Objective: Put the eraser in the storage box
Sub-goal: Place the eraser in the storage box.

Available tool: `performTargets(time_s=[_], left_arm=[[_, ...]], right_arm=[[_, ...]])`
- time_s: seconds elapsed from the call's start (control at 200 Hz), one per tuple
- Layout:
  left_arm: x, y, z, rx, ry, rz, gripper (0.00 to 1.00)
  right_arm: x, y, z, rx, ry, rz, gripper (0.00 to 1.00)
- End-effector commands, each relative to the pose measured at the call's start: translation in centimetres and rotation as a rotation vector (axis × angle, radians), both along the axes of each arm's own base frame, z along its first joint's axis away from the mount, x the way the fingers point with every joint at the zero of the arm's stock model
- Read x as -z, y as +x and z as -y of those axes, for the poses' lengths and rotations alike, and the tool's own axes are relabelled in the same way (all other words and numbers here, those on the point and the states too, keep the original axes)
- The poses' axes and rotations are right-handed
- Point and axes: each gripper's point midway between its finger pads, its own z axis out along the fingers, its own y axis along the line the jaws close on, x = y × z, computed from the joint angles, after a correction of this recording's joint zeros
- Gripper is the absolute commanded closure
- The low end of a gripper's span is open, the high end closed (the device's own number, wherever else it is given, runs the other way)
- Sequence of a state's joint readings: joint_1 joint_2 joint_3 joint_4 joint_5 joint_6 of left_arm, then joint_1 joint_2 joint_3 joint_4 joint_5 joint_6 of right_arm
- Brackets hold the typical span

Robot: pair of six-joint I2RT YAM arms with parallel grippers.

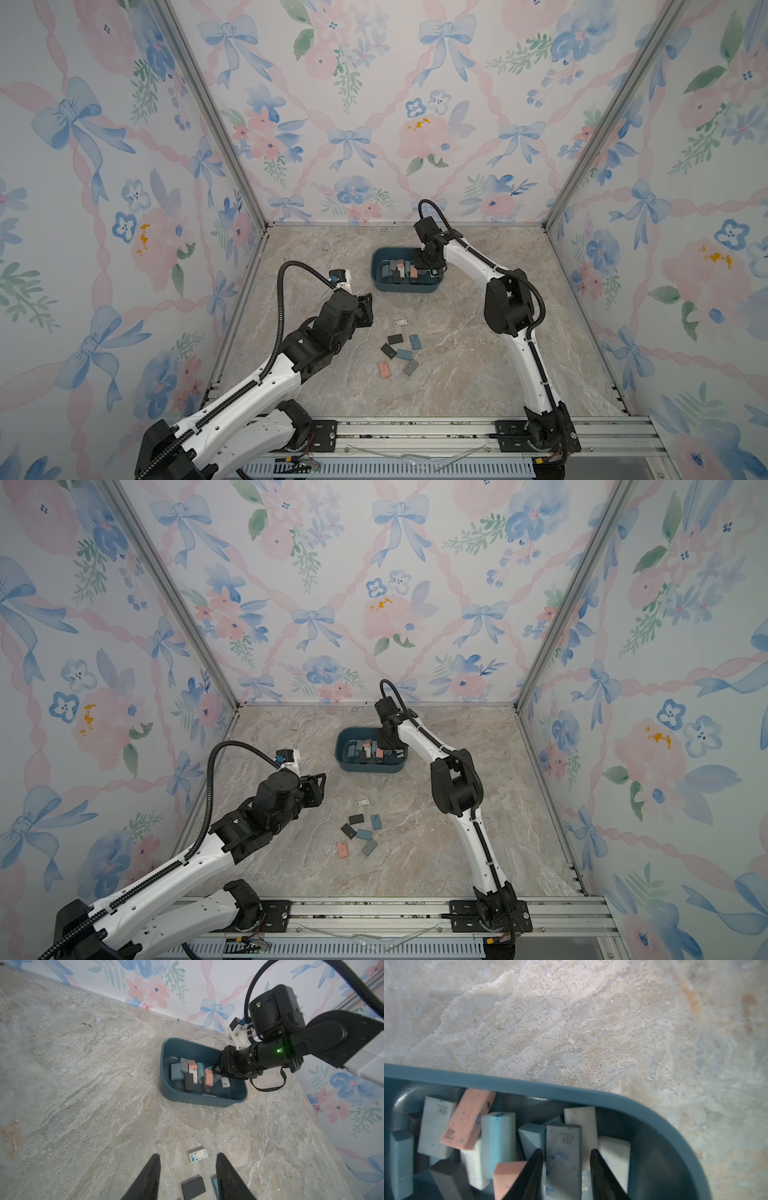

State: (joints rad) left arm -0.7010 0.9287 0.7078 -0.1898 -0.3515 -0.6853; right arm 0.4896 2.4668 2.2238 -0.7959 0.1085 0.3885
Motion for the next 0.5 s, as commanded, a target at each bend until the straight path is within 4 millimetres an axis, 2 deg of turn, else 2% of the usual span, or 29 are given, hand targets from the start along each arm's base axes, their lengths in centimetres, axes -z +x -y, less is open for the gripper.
performTargets(time_s=[0.0,0.265,0.495], left_arm=[[-0.2,-0.1,-0.2,-0.008,-0.009,-0.005,0.54],[0.2,-0.2,-0.2,-0.003,-0.014,-0.014,0.54],[0.7,-0.5,0.0,0.008,-0.017,-0.026,0.54]], right_arm=[[-0.8,0.2,0.5,0.011,0.000,0.001,0.57],[-4.0,-0.3,0.6,0.009,0.025,0.056,0.56],[-7.5,-1.8,0.8,0.009,0.066,0.119,0.55]])
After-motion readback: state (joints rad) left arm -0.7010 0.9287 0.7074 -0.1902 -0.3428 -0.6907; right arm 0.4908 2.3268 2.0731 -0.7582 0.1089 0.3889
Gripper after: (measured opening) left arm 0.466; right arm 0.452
